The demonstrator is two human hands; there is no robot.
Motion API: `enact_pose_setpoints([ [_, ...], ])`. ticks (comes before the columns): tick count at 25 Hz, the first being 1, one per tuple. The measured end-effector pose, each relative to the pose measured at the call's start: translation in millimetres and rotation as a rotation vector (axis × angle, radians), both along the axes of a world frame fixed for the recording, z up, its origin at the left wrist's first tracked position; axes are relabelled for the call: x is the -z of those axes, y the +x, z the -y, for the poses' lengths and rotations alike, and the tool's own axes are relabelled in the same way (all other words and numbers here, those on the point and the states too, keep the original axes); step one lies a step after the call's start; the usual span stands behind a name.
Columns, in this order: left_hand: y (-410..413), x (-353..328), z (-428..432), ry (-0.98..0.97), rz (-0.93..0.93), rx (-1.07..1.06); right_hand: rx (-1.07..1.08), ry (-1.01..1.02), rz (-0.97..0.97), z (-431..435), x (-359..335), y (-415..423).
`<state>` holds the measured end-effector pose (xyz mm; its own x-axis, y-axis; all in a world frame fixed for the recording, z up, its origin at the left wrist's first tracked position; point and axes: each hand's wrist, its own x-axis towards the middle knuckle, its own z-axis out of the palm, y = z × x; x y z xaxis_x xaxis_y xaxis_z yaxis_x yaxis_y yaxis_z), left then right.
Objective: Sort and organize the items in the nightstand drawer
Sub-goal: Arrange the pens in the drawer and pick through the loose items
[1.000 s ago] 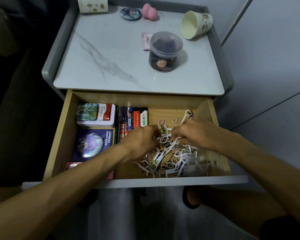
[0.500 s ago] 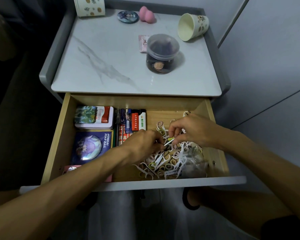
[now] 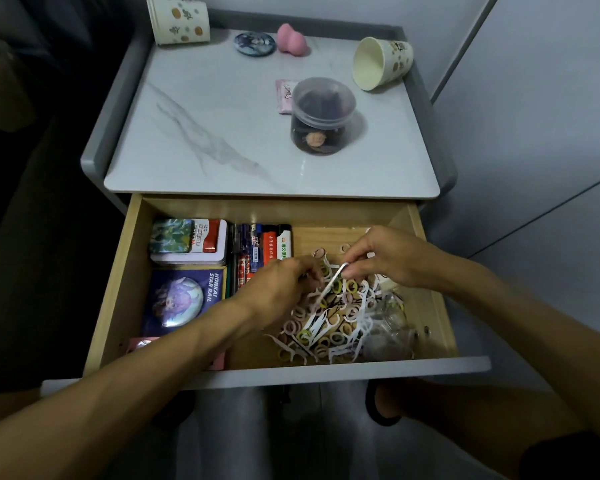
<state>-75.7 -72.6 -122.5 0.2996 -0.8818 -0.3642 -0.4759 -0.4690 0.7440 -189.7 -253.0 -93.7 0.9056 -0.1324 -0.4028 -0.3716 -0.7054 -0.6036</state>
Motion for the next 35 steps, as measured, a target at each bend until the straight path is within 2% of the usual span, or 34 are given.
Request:
enact_pose_setpoints([
  [4,9,-9,0,-0.060,-0.048,-0.183,-0.015,0.054,0.117,-14,-7,8],
  [7,10,-18,-3,-0.067,-0.166,-0.239,0.069,0.125,0.224,-25,-12,14],
  [9,11,-22,-8,-0.081,-0.293,-0.322,0.133,0.158,0.271,-29,-14,17],
  [13,13,-29,-19,-0.033,-0.702,-0.447,0.162,0.162,0.314,-38,-13,24],
  [19,15,-32,-23,0.034,-0.975,-0.488,0.170,0.097,0.250,-48,2,29],
  [22,19,-32,-25,0.008,-0.950,-0.470,0.170,0.032,0.242,-53,6,35],
  [28,36,-32,-29,-0.150,-0.606,-0.630,0.239,-0.013,0.211,-34,20,58],
  [32,44,-33,-29,-0.238,-0.603,-0.727,0.182,-0.250,0.019,-22,49,59],
  [35,45,-37,-30,-0.252,-0.592,-0.723,0.094,-0.343,-0.037,-24,59,56],
])
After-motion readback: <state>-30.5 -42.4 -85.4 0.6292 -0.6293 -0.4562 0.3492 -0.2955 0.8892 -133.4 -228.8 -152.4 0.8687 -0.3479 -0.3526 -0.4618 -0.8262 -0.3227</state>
